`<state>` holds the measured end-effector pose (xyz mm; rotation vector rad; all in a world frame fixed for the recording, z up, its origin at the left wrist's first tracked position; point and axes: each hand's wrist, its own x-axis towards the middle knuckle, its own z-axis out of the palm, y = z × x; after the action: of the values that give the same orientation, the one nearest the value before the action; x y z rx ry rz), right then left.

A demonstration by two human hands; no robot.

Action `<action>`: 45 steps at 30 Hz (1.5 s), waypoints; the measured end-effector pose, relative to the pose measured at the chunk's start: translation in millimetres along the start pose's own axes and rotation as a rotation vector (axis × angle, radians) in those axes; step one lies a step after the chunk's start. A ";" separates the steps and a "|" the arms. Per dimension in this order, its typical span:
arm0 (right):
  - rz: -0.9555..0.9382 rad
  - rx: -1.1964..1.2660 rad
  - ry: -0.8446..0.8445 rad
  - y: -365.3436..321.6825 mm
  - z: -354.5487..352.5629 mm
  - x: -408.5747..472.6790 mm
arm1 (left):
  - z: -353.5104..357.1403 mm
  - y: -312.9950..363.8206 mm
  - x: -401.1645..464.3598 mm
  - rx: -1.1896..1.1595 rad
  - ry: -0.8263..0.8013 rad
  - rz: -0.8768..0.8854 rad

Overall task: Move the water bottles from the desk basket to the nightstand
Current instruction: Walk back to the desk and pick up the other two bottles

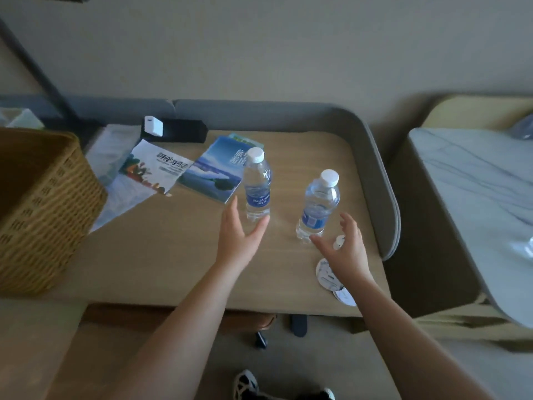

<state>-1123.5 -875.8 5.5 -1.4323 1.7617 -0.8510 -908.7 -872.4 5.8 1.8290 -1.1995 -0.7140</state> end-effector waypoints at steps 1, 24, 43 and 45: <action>-0.017 0.030 0.019 -4.9 3.6 1.7 | 1.2 3.8 10.9 -0.060 0.025 0.006; -0.050 0.224 0.301 -50.9 41.7 44.6 | 17.2 25.3 89.6 -0.234 -0.050 0.102; -0.059 0.272 0.682 -72.6 -43.2 -19.6 | 6.4 115.9 21.8 -0.235 -0.241 0.559; -0.044 0.265 0.782 -64.5 -62.4 -37.2 | 17.8 130.8 2.7 -0.279 -0.314 0.583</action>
<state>-1137.0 -846.6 97.2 -1.0216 2.0435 -1.7650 -982.0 -908.6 109.5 1.0800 -1.6449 -0.7904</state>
